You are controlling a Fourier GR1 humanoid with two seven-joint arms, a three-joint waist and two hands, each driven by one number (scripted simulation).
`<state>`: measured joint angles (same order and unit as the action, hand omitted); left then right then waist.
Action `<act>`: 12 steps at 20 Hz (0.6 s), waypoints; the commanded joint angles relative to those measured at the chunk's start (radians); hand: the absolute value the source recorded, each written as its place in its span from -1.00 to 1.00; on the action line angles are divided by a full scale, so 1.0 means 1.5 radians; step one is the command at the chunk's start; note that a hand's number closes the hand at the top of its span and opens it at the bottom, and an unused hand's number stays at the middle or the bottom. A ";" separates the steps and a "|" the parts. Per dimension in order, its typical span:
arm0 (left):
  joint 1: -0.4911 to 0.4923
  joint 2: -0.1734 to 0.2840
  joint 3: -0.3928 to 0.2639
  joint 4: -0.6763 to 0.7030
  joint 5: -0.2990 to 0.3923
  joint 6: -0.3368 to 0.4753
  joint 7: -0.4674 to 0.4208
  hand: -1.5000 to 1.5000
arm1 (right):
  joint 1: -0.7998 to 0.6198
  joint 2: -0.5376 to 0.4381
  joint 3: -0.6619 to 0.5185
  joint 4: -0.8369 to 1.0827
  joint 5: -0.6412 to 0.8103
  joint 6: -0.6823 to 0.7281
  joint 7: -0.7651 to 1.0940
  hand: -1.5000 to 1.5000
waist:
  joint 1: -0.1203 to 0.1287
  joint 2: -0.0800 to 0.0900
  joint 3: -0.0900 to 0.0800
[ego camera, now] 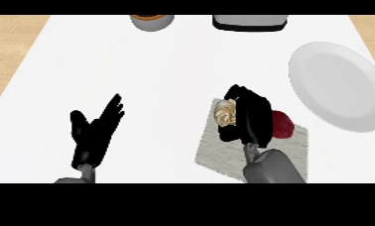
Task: Pick the cupcake from the placemat and place it in the plate
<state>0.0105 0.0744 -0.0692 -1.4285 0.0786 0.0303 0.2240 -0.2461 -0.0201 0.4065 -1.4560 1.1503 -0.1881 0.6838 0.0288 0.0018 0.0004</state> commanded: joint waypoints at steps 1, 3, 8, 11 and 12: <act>0.004 -0.003 -0.002 0.009 -0.004 0.001 -0.005 0.00 | -0.066 0.013 0.025 0.005 0.088 -0.132 0.125 1.00 | -0.005 -0.001 0.000; -0.017 0.015 0.018 0.021 0.009 -0.013 0.001 0.00 | -0.105 0.013 0.043 0.018 0.105 -0.175 0.191 1.00 | -0.006 0.000 -0.001; -0.024 0.022 0.026 -0.012 0.013 -0.005 0.033 0.00 | -0.119 0.013 0.039 -0.004 0.158 -0.263 0.304 1.00 | -0.012 -0.003 0.000; -0.010 0.009 0.017 -0.023 -0.001 0.013 0.027 0.00 | -0.106 0.013 -0.038 0.003 0.167 -0.305 0.278 1.00 | -0.016 -0.002 0.000; -0.014 0.005 0.018 0.028 0.002 -0.005 -0.011 0.00 | -0.062 0.013 -0.026 -0.007 0.163 -0.348 0.252 1.00 | -0.021 -0.001 0.000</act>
<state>-0.0083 0.0823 -0.0500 -1.4215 0.0790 0.0344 0.2347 -0.3858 -0.0041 0.4029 -1.4574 1.3714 -0.5570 1.0043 0.0078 -0.0005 0.0001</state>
